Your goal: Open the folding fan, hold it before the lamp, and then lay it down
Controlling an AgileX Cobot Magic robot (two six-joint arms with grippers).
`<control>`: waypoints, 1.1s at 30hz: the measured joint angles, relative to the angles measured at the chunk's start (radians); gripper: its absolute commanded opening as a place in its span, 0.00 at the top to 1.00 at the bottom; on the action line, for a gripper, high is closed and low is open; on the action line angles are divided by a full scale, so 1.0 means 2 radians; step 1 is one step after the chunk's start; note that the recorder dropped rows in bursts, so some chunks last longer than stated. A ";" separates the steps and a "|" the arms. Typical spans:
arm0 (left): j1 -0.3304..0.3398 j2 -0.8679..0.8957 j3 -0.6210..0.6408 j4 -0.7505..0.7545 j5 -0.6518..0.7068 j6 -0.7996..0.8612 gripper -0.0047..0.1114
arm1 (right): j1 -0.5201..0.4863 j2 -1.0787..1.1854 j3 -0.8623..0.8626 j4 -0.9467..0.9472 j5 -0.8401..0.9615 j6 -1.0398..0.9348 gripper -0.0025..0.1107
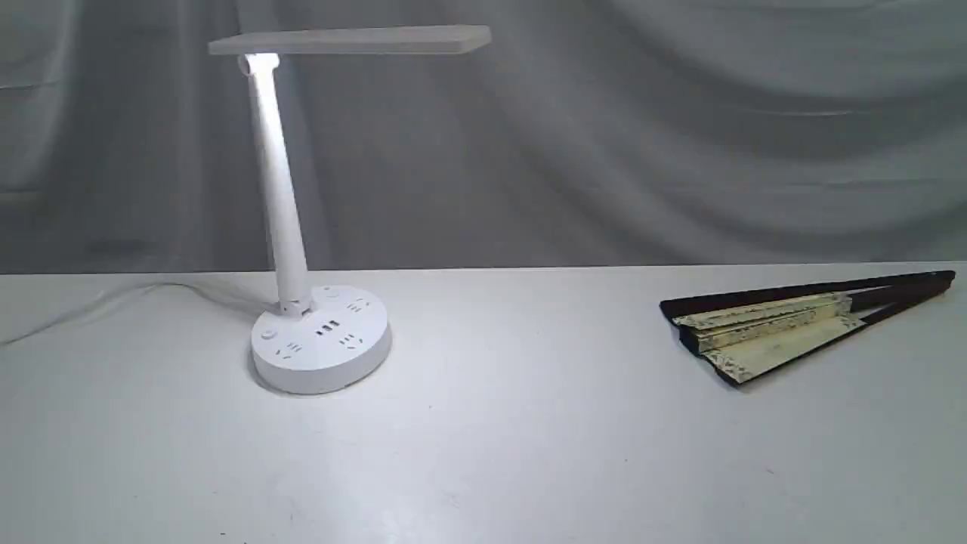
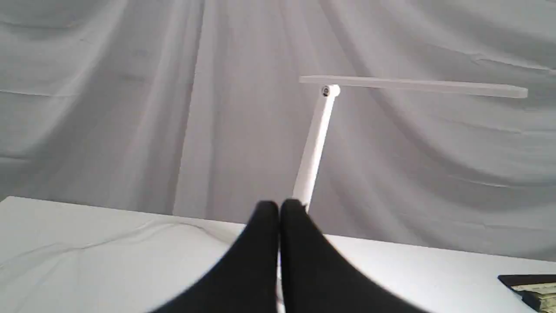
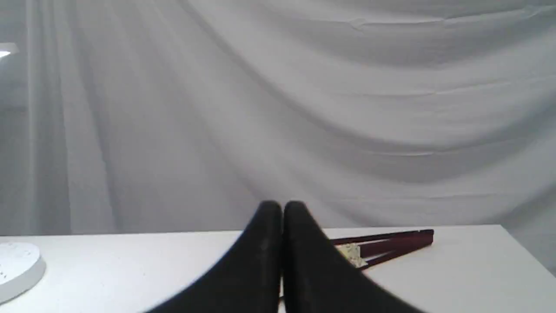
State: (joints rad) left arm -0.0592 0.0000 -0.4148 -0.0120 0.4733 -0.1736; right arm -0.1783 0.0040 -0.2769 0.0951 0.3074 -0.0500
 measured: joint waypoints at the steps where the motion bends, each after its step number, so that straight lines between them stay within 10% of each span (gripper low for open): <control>1: 0.000 0.000 -0.009 0.000 0.012 0.000 0.96 | 0.000 0.000 -0.010 0.000 0.020 0.000 0.98; 22: 0.000 0.001 -0.042 -0.035 0.039 0.000 0.96 | 0.000 0.000 -0.034 0.006 0.086 0.025 0.98; 33: 0.000 0.154 -0.105 -0.035 0.041 0.035 0.91 | 0.000 0.143 -0.087 0.010 0.092 0.025 0.96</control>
State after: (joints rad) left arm -0.0592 0.3089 -0.6256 -0.0818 0.5558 -0.1042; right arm -0.1783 0.2907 -0.4499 0.1155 0.4923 0.0000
